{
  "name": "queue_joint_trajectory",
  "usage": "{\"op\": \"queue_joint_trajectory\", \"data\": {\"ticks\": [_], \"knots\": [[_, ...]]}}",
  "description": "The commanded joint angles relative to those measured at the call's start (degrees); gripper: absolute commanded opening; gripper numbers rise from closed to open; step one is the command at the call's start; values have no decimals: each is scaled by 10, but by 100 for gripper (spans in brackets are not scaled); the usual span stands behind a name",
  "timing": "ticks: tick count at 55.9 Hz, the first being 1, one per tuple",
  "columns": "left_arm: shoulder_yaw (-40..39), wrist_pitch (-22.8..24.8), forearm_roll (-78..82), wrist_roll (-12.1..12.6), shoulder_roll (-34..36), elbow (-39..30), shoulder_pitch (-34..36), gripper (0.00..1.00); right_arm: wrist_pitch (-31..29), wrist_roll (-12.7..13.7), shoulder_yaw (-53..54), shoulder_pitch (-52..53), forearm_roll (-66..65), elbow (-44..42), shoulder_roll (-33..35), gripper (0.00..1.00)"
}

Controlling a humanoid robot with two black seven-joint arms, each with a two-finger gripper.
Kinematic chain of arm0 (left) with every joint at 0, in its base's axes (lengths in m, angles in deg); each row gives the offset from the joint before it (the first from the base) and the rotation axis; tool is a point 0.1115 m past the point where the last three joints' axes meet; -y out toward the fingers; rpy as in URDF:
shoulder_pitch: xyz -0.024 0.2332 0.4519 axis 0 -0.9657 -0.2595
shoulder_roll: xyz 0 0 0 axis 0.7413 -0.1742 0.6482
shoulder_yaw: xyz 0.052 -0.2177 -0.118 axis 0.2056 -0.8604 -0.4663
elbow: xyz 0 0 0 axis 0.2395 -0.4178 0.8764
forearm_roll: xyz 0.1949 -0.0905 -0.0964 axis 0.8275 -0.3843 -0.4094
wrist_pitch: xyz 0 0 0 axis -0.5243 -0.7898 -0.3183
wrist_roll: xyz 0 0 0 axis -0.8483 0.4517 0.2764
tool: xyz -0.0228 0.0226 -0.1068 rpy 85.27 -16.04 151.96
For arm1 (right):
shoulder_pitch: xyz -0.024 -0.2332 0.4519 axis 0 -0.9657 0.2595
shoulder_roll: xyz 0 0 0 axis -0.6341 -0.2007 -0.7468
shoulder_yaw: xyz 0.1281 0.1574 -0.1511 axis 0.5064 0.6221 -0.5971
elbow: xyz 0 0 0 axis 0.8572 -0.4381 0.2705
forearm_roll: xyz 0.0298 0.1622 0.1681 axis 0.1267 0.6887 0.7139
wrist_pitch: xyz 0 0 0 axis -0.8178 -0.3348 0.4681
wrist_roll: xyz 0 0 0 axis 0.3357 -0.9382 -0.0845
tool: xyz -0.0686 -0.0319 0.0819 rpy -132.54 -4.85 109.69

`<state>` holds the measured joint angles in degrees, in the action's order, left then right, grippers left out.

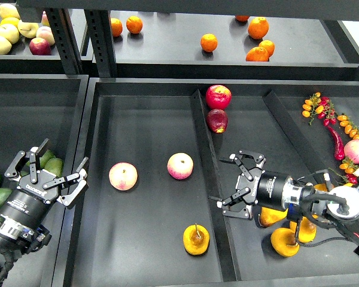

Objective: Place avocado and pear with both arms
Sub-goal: 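Move the right gripper inward and down toward the yellow pear, then lower the right gripper around the yellow pear and close it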

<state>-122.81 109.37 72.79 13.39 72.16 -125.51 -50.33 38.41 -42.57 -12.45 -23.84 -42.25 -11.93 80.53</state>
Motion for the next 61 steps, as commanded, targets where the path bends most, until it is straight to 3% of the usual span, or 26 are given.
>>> {"op": "queue_joint_trajectory", "data": {"ticks": [1, 31, 61], "knots": [[2, 0, 0, 0, 0, 0, 0, 99, -2, 0, -37, 2, -1, -1, 14, 100], [10, 0, 0, 0, 0, 0, -1, 99, -2, 0, -149, 2, -53, -22, 12, 100], [14, 0, 0, 0, 0, 0, -1, 99, -2, 0, -159, 0, -100, -133, -90, 100]]}}
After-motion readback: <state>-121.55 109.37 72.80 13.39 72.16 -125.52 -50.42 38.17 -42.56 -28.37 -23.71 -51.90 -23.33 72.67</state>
